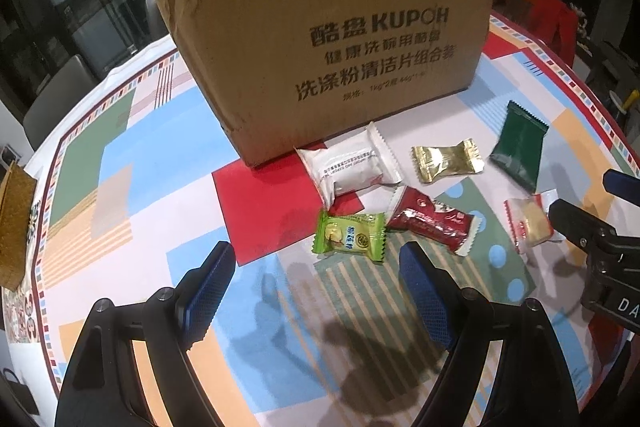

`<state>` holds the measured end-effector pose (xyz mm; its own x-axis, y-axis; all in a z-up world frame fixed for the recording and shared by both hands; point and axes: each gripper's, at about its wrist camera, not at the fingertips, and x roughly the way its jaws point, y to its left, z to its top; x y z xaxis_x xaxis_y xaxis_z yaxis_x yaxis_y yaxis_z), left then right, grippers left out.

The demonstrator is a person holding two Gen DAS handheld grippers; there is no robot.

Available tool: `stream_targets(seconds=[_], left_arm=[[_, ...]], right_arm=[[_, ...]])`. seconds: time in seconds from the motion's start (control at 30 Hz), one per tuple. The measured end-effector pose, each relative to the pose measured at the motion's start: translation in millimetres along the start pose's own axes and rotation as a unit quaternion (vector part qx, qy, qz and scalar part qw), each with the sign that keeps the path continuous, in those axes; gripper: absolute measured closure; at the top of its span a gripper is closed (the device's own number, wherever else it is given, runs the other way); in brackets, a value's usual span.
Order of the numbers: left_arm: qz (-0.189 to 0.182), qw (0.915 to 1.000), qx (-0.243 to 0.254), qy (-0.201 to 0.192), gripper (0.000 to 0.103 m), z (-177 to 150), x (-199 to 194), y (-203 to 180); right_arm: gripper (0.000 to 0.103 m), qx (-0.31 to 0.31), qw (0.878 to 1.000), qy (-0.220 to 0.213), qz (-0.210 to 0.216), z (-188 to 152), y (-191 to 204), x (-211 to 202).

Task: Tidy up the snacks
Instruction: 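Grasp the green candy with the left tool while the right tool grasps the clear bread packet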

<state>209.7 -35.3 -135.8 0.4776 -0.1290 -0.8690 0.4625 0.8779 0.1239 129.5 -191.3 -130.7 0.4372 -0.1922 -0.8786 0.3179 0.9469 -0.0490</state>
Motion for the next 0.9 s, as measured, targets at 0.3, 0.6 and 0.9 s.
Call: stream_targets(seconds=[0.3, 0.6, 0.9], left_arm=[[-0.009, 0.9999, 0.001, 0.012, 0.019, 0.9, 17.8, 2.0], [-0.013, 0.9997, 0.002, 0.018, 0.019, 6.7, 31.1, 2.0], [-0.017, 0.9997, 0.003, 0.019, 0.022, 7.3, 38.2, 0.2]], right_arm=[[0.019, 0.012, 1.000, 0.025, 0.001, -3.1, 1.1, 19.7], [0.019, 0.022, 0.998, 0.051, 0.008, -2.8, 0.8, 41.9], [0.019, 0.027, 0.998, 0.061, 0.015, -0.7, -3.3, 56.7]])
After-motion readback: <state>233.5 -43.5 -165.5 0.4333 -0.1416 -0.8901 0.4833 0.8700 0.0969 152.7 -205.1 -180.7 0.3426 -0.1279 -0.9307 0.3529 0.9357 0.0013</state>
